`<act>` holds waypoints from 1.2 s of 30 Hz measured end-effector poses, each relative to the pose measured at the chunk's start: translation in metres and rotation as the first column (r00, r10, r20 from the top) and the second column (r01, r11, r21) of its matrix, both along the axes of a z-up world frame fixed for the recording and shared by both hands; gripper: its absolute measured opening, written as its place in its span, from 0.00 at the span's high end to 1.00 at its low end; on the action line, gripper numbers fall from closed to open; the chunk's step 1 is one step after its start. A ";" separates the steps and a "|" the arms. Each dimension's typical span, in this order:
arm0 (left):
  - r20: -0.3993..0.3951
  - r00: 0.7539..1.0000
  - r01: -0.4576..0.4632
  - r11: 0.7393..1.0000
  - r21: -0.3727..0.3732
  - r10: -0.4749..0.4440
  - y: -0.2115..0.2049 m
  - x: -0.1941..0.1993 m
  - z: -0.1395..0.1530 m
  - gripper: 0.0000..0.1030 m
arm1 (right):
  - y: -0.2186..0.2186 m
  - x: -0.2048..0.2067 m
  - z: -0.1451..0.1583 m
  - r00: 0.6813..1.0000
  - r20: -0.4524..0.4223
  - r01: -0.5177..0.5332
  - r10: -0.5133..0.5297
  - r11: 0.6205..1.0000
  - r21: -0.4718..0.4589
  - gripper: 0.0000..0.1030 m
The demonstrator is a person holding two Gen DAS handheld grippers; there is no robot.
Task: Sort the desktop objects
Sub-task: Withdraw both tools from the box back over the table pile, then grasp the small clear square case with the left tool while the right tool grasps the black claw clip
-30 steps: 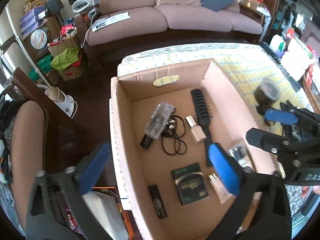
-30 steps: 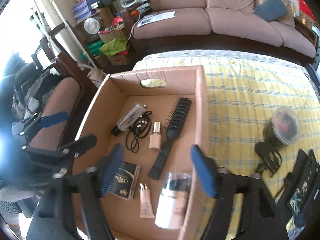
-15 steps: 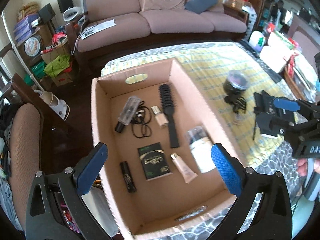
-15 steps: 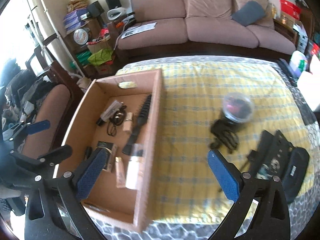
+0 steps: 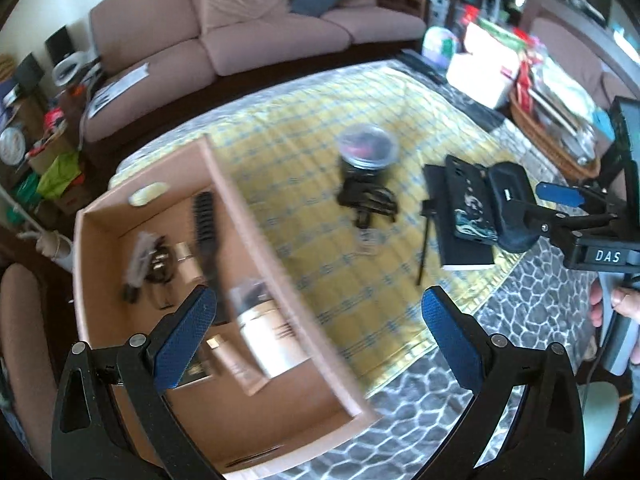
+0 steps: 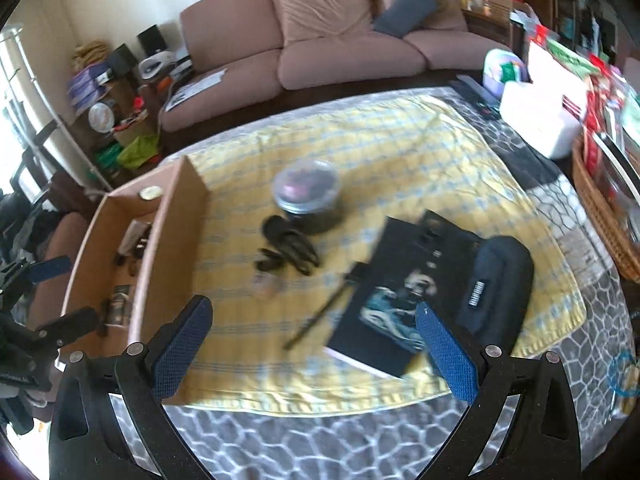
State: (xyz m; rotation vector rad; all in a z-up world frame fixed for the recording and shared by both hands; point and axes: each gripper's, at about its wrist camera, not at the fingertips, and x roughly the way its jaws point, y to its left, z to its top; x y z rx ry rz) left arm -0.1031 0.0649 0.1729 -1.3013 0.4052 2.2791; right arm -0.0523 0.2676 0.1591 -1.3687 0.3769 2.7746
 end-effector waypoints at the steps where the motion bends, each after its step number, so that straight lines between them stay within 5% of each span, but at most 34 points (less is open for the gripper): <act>1: 0.005 1.000 0.008 1.000 -0.009 -0.008 0.010 -0.001 -0.005 0.00 | 0.006 0.002 -0.004 1.000 -0.002 0.005 -0.005 1.000 -0.003 0.00; 8: 0.015 0.998 0.061 0.992 -0.114 -0.059 0.066 -0.014 -0.038 0.13 | 0.035 0.005 -0.023 1.000 -0.012 0.019 -0.019 0.999 -0.030 0.01; 10: 0.026 0.998 0.060 0.989 -0.135 -0.057 0.074 -0.019 -0.049 0.29 | 0.038 0.004 -0.028 1.000 -0.017 0.016 -0.017 0.999 -0.041 0.01; 19: 0.101 0.993 0.083 0.960 -0.269 -0.058 0.112 -0.055 -0.114 0.43 | 0.046 -0.011 -0.043 0.999 -0.032 -0.011 0.008 0.996 -0.092 0.02; 29: 0.157 0.984 0.125 0.945 -0.301 -0.080 0.125 -0.073 -0.138 0.54 | 0.052 -0.035 -0.060 0.999 -0.012 -0.036 0.035 0.992 -0.124 0.17; 32: 0.197 0.974 0.175 0.930 -0.322 -0.115 0.131 -0.074 -0.147 0.69 | 0.051 -0.040 -0.064 0.999 -0.009 -0.038 0.038 0.991 -0.131 0.18; 36: 0.224 0.965 0.198 0.936 -0.291 -0.134 0.126 -0.073 -0.148 0.69 | 0.047 -0.046 -0.067 0.999 -0.007 -0.053 0.053 0.991 -0.126 0.18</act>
